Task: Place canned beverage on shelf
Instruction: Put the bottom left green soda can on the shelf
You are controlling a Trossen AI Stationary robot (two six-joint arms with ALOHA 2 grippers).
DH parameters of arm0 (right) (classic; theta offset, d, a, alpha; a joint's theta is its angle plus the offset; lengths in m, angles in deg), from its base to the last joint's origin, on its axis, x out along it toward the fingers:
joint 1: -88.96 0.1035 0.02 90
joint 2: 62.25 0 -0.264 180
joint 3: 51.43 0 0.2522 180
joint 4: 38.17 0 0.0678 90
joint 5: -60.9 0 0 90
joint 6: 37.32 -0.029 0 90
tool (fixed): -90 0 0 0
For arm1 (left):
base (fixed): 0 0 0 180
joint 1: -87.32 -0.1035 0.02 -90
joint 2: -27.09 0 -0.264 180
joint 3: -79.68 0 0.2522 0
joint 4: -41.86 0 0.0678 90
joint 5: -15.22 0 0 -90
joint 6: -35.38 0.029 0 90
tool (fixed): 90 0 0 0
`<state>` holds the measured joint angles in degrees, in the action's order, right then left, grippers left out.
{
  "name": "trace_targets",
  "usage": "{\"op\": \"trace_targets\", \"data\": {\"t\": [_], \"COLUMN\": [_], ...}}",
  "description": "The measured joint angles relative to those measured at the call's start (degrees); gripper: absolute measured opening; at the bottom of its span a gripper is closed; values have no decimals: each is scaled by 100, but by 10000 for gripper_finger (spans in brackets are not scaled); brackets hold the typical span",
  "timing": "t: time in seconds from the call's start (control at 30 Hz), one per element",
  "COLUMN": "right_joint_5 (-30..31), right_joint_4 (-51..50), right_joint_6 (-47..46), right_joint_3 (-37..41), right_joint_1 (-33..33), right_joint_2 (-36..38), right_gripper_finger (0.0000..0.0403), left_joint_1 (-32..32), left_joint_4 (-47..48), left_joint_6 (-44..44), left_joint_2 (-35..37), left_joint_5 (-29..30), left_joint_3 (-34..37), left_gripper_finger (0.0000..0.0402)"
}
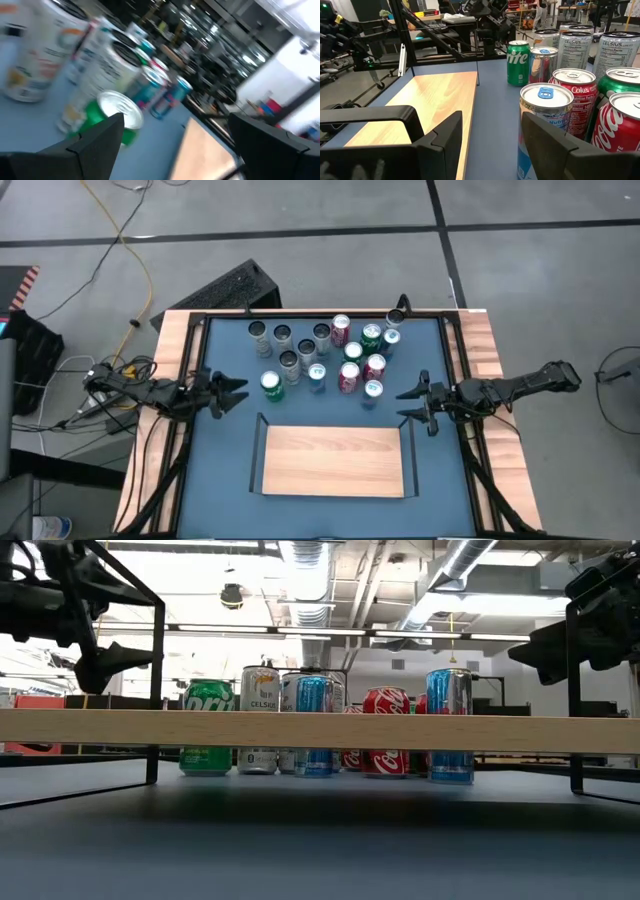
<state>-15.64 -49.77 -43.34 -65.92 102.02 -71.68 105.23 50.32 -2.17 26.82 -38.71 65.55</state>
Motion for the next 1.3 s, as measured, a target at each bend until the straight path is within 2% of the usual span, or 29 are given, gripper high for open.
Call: {"op": "trace_targets", "data": {"t": [0.13,0.3,0.4,0.47,0.6,0.7,0.77,0.97,1.13,1.3], "right_joint_5": [30,47,47,47,45,43,42,39,14,12], "right_joint_4": [2,2,2,2,2,2,2,2,30,49], "right_joint_6": [0,274,448,454,456,477,498,498,498,327], "right_joint_3": [0,0,0,0,0,0,0,0,0,2], "right_joint_1": [-15,-15,-13,-13,-13,-13,-13,-11,-3,-1], "right_joint_2": [0,0,0,0,1,0,0,0,0,0], "right_gripper_finger": [207,207,207,207,207,207,207,207,207,207], "left_joint_1": [0,0,-2,-2,0,4,0,0,0,-2], "left_joint_4": [4,20,-65,-262,-282,-347,-250,692,1697,1781], "left_joint_6": [140,798,781,365,-122,-193,64,897,1327,2220], "left_joint_2": [0,0,0,0,-68,-298,-629,-2012,-3088,-3776], "left_joint_5": [579,1281,1538,1425,521,283,230,115,271,401], "left_joint_3": [-1,-1,1,-10,-291,-756,-1132,-2765,-4089,-4988], "left_gripper_finger": [346,346,346,346,346,346,346,346,346,346]}}
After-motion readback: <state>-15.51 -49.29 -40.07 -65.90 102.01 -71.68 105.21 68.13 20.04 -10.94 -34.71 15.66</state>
